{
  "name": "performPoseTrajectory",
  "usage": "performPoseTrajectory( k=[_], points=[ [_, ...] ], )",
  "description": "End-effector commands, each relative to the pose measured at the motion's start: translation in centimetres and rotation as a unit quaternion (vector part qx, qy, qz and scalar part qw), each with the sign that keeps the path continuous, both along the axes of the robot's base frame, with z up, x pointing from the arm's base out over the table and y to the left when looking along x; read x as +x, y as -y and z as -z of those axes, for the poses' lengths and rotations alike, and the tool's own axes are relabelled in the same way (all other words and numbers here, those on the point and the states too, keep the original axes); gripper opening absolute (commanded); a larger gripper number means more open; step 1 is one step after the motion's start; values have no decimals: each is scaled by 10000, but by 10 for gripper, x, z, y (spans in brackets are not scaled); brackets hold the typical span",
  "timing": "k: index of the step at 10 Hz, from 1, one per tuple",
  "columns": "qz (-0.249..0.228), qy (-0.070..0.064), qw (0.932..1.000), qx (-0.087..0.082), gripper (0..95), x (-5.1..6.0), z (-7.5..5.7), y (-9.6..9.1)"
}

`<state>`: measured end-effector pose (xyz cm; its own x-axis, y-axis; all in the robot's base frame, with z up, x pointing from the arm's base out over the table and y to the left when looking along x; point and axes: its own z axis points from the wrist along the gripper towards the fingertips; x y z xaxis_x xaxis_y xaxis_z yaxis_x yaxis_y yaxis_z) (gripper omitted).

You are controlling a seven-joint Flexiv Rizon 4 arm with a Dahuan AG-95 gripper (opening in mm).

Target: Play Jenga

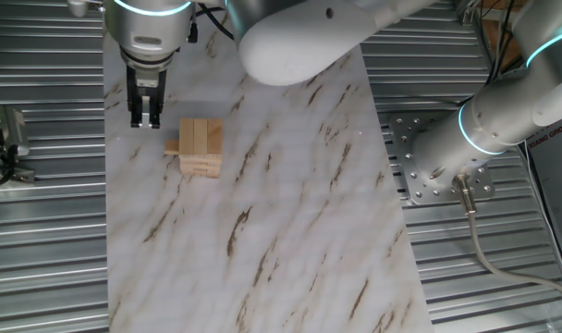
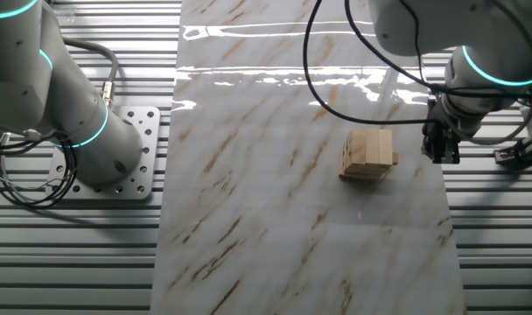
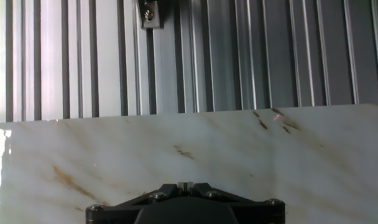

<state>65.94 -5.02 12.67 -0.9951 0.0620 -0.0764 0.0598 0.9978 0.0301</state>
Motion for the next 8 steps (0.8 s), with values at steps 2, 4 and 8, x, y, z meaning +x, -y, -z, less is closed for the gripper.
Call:
performPoseTrajectory(
  k=[2,4,8],
  points=[
    [-16,16,10000,28,190,2,3,1],
    [-31,16,10000,26,190,3,5,1],
    [-1,-11,10000,34,190,8,10,-2]
  ],
)
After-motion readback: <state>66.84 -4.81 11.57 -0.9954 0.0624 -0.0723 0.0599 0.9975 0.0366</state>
